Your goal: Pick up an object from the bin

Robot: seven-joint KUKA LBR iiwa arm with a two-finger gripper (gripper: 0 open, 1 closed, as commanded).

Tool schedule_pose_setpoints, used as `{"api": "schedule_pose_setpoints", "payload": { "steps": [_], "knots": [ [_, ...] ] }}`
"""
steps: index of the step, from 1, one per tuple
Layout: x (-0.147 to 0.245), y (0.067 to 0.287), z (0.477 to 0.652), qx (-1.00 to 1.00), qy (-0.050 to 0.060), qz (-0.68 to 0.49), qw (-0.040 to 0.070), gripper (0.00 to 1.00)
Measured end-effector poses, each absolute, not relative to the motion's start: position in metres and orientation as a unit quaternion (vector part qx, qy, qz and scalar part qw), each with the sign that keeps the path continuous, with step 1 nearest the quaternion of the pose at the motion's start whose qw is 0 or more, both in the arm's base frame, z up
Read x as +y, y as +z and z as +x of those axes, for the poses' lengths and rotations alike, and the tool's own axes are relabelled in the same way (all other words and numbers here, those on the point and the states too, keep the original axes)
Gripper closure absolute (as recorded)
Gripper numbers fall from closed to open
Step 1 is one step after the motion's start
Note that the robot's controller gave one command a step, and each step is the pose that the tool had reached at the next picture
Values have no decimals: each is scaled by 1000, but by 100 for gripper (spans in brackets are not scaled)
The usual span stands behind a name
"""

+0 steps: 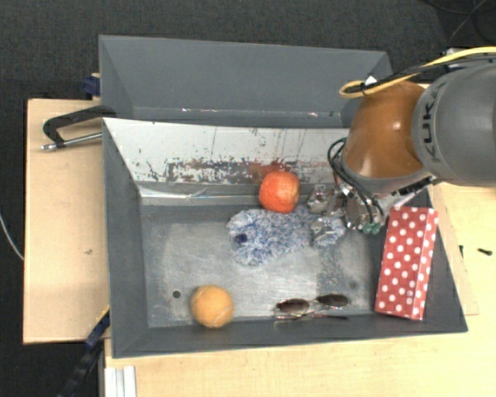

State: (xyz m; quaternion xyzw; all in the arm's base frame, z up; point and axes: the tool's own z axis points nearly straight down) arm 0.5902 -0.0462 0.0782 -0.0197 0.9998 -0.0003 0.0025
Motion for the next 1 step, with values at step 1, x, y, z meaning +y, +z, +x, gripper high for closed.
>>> {"api": "schedule_pose_setpoints", "payload": {
  "steps": [1],
  "knots": [
    [-46,80,591,1000,0,-20,3,100]
  ]
}}
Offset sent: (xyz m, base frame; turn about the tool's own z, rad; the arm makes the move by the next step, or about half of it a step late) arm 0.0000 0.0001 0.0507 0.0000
